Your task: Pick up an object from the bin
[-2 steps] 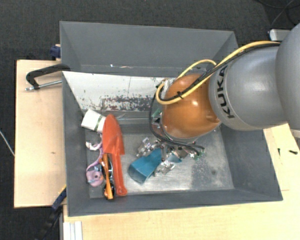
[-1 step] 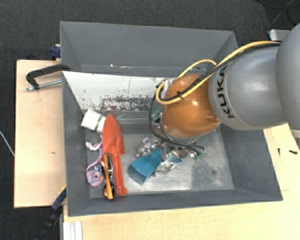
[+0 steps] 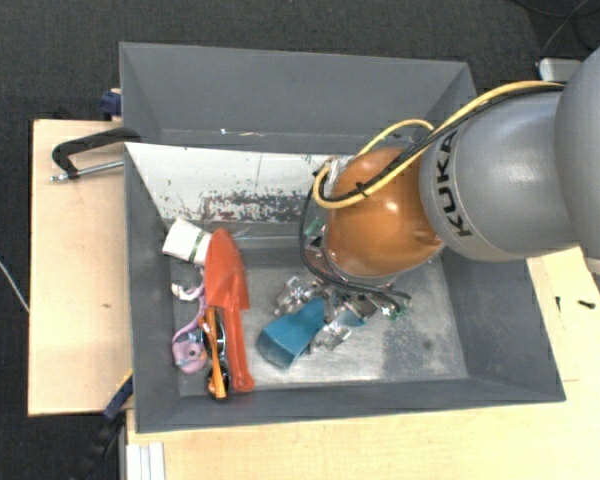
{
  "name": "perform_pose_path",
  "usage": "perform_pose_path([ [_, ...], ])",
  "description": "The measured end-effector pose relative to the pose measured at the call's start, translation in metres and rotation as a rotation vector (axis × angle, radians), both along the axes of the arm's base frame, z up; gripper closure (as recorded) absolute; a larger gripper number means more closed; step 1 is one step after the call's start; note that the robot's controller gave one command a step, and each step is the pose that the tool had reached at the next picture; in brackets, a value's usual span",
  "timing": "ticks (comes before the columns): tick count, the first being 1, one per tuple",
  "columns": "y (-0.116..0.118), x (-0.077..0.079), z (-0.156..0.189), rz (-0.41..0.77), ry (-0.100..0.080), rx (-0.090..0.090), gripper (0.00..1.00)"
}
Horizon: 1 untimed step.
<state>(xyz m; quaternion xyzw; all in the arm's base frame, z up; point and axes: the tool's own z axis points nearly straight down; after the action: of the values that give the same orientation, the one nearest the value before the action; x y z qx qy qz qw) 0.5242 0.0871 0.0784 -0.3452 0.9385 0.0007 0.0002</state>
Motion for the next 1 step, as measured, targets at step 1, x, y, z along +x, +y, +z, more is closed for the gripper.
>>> perform_pose_path([
  [1,-0.0004,-0.0031,0.0183,0.0,0.008,-0.001,1.0],
])
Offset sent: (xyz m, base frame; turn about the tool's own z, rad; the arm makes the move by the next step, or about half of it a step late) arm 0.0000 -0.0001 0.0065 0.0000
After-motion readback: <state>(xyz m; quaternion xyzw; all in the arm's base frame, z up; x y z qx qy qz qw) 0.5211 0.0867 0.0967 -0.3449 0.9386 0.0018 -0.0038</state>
